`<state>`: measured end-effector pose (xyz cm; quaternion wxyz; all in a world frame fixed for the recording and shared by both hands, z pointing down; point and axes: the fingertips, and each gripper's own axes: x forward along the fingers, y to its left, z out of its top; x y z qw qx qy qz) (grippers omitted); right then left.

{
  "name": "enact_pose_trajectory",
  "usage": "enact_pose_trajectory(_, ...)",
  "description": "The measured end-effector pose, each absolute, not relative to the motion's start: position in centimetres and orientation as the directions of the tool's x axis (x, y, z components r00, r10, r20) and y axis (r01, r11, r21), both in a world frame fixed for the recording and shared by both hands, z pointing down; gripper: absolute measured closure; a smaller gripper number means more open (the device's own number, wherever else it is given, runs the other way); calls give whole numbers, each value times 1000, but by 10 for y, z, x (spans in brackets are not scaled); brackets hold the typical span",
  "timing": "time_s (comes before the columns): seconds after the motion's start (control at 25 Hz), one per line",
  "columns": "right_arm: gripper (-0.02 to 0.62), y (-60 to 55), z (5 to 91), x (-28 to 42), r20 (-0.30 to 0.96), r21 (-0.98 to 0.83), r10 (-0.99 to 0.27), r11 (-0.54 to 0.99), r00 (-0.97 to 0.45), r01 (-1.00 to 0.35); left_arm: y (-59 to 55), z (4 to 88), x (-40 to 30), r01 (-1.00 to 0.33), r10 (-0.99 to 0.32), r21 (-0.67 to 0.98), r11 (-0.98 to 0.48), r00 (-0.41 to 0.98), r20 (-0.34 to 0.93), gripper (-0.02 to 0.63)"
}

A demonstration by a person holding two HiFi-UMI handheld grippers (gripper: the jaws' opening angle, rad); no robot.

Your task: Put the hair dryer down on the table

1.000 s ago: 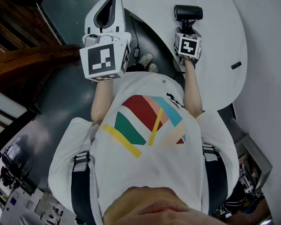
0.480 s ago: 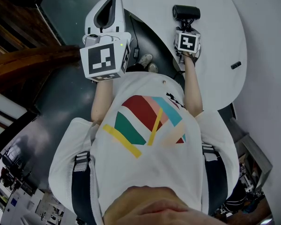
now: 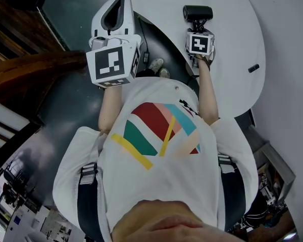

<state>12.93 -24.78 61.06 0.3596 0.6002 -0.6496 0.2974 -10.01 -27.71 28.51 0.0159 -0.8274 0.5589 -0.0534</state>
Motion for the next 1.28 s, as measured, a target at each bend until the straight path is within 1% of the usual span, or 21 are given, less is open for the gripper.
enact_pose_trajectory(0.28, 350, -250, 608, 126, 817, 50, -576, 89, -10, -995, -279, 282, -103, -920, -924, -87, -382, 378, 65, 592)
enact_pose_trajectory(0.48, 325, -251, 604, 123, 801, 40, -597, 115, -37, -993, -277, 280, -99, -916, -920, -88, -391, 387, 59, 592)
enact_pose_trajectory(0.72, 314, -242, 593, 123, 803, 17, -595, 70, -29, -997, -277, 280, -95, -910, -914, -86, -406, 403, 56, 592)
enact_pose_trajectory(1.04, 316, -252, 548, 125, 718, 25, -695, 63, -26, -998, -277, 279, -90, -900, -903, -78, -429, 427, 46, 592)
enact_pose_trajectory(1.28, 319, -272, 481, 128, 585, 34, -811, 49, -19, -998, -277, 276, -79, -888, -891, -77, -454, 453, 31, 592)
